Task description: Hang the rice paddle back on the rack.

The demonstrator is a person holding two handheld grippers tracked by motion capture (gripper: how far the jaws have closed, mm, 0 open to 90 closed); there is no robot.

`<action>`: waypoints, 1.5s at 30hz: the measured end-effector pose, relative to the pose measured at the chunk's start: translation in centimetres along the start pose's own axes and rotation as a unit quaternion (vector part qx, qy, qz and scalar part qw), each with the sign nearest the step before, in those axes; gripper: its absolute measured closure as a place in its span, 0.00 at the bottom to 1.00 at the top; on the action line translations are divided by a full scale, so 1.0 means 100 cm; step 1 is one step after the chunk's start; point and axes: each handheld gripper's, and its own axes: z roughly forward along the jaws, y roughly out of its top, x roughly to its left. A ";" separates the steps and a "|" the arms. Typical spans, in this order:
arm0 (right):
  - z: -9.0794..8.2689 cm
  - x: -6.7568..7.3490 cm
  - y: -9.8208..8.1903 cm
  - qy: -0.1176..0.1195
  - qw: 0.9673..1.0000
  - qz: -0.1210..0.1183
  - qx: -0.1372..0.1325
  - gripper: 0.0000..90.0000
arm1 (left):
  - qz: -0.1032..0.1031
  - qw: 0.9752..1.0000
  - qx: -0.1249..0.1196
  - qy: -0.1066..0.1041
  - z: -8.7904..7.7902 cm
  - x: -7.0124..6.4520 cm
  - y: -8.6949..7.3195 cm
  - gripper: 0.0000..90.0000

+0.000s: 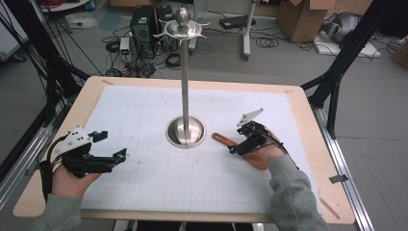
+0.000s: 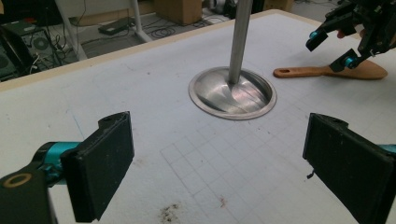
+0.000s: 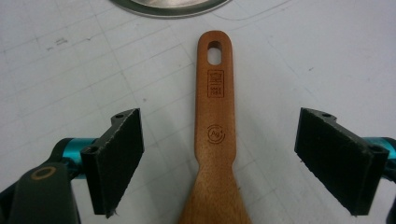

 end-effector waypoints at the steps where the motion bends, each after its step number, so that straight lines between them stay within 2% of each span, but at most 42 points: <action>1: 0.000 0.000 0.000 0.000 1.000 0.000 0.000 0.17 | 0.000 1.000 0.000 0.000 0.000 0.000 0.000 0.10; 4: 0.004 -0.004 0.004 0.006 1.000 -0.012 0.012 0.18 | 0.000 1.000 0.000 0.000 -0.001 0.000 0.000 0.10; 9: 0.006 -0.008 0.007 0.012 1.000 -0.012 0.014 0.22 | 0.001 1.000 0.001 0.001 -0.001 0.001 -0.001 0.10; 17: 0.012 -0.012 0.009 0.036 0.999 -0.021 0.024 0.40 | -0.001 1.000 0.004 0.000 0.000 0.000 -0.001 0.10; 20: 0.015 -0.012 0.008 0.030 0.999 -0.027 0.035 0.42 | -0.001 1.000 0.005 0.000 0.001 0.000 -0.001 0.10; 34: 0.020 -0.009 0.008 0.034 0.997 -0.033 0.063 0.52 | 0.000 1.000 0.004 0.000 0.000 0.001 -0.001 0.10; 44: 0.019 -0.009 0.007 0.031 0.997 -0.035 0.062 0.56 | 0.002 1.000 0.007 -0.002 0.000 0.000 -0.001 0.11; 45: 0.019 -0.008 0.007 0.032 0.997 -0.028 0.061 0.58 | 0.002 1.000 0.006 -0.001 -0.001 0.000 0.000 0.10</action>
